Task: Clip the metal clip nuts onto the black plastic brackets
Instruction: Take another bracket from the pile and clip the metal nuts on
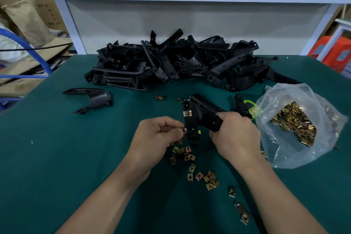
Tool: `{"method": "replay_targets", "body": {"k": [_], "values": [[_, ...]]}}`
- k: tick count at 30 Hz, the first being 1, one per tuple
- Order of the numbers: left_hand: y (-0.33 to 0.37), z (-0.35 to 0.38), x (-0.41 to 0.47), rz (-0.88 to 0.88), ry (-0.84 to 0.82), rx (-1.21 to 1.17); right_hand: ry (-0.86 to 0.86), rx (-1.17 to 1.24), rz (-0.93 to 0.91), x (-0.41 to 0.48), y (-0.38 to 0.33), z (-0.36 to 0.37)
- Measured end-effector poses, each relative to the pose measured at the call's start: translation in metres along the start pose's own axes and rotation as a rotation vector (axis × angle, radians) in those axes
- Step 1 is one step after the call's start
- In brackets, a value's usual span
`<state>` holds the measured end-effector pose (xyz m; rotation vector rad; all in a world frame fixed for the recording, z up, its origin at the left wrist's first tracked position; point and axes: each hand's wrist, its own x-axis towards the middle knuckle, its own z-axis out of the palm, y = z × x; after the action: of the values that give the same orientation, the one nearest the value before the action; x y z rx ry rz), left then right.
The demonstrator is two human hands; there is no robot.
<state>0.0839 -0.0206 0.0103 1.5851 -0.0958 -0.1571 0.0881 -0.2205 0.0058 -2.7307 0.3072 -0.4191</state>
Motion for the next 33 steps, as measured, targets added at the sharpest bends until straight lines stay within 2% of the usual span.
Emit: {"method": "replay_targets", "body": {"k": [5,9,14,18,21,25,30,33], "values": [[-0.001,-0.001,-0.002,-0.034,-0.078,-0.049,-0.03,0.002,-0.005,-0.002,-0.002,-0.001],[-0.002,0.002,-0.003,-0.07,-0.104,-0.085,0.031,-0.089,-0.048,-0.006,-0.004,-0.003],[-0.003,-0.001,-0.002,-0.07,-0.109,-0.004,0.07,-0.19,-0.121,-0.012,-0.008,-0.006],[-0.003,-0.004,0.0,-0.106,-0.197,0.114,0.051,-0.197,-0.166,-0.016,-0.012,-0.007],[-0.005,-0.006,-0.001,-0.08,-0.174,0.12,0.048,-0.171,-0.175,-0.017,-0.016,-0.005],[-0.002,0.0,-0.002,-0.016,-0.159,0.005,0.045,-0.076,-0.107,-0.016,-0.011,0.0],[0.0,0.005,0.002,-0.091,-0.114,-0.223,0.011,0.127,0.0,-0.014,-0.01,0.002],[-0.001,0.007,-0.001,0.004,-0.126,-0.163,0.009,0.151,0.016,-0.013,-0.01,0.002]]}}
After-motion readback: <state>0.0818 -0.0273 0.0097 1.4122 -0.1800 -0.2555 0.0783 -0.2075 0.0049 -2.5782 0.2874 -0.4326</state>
